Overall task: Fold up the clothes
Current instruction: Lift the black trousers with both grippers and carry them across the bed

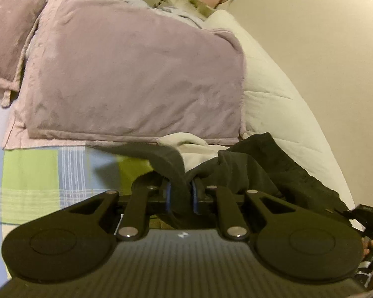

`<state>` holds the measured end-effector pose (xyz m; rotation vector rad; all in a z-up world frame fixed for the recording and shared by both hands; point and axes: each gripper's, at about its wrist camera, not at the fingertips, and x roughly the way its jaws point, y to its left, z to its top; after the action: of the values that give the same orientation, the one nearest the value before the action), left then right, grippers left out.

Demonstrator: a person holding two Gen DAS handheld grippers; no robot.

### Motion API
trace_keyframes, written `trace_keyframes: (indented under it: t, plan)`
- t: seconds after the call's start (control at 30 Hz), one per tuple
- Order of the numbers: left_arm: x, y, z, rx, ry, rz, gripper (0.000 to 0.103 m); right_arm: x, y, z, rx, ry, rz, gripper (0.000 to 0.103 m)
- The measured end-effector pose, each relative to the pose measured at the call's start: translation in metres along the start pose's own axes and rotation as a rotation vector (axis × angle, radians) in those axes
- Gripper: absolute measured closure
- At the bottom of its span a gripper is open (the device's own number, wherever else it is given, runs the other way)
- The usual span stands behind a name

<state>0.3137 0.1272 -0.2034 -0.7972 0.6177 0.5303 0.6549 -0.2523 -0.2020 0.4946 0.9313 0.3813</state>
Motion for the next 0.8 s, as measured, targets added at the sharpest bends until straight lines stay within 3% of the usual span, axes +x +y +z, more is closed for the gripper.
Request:
trace_keyframes:
  t: [0.17,0.4,0.53,0.67,0.8]
  plan:
    - [-0.018,0.01,0.02,-0.013,-0.07,-0.009,0.093,-0.028,0.03,0.004,0.006,-0.033,0.156,0.088]
    - [-0.113,0.061,0.043,-0.056,-0.288,0.033,0.093,-0.09,0.122,-0.011,-0.097,-0.062,0.455,0.088]
    - [-0.19,0.119,0.047,-0.086,-0.387,0.114,0.094,-0.108,0.173,-0.053,-0.169,0.02,0.579,0.088]
    - [-0.272,0.177,0.062,-0.087,-0.483,0.204,0.094,-0.106,0.219,-0.115,-0.168,0.131,0.646,0.088]
    - [-0.365,0.225,0.082,-0.053,-0.592,0.268,0.093,-0.127,0.266,-0.179,-0.147,0.182,0.751,0.088]
